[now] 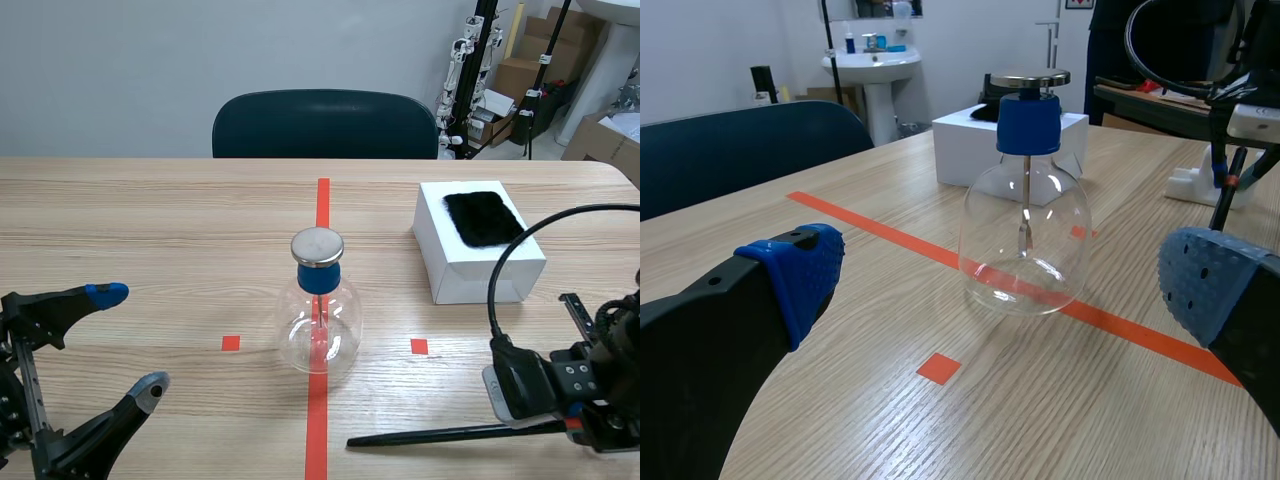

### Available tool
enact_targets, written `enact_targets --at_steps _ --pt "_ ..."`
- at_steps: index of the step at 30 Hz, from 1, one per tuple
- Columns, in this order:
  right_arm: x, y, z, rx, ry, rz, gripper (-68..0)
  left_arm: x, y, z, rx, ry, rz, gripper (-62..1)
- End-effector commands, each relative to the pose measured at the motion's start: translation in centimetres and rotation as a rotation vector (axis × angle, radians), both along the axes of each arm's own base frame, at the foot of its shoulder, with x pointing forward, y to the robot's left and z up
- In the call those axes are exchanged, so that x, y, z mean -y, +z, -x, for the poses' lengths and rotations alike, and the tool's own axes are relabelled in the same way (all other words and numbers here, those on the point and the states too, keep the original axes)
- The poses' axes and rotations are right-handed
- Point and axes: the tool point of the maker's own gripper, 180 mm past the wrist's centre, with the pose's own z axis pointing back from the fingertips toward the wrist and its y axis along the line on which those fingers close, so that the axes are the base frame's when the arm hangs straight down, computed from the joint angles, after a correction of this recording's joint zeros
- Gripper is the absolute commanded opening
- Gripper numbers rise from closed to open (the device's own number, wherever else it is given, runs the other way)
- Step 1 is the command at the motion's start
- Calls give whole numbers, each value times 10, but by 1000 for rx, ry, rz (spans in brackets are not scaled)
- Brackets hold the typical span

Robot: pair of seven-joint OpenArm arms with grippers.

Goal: Do the electroscope experiment. pick up the black charging rod

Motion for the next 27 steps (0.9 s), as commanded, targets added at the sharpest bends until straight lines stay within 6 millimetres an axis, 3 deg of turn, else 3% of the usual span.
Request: enact_targets --at_steps 1,16,27 --pt "3 13 -13 41 14 1 -669 -3 9 -3 29 3 20 14" --pt "-2 53 -33 143 24 -116 -669 -3 9 -3 29 3 20 14" --pt "-11 85 -49 354 70 -225 -669 -3 9 -3 29 3 20 14"
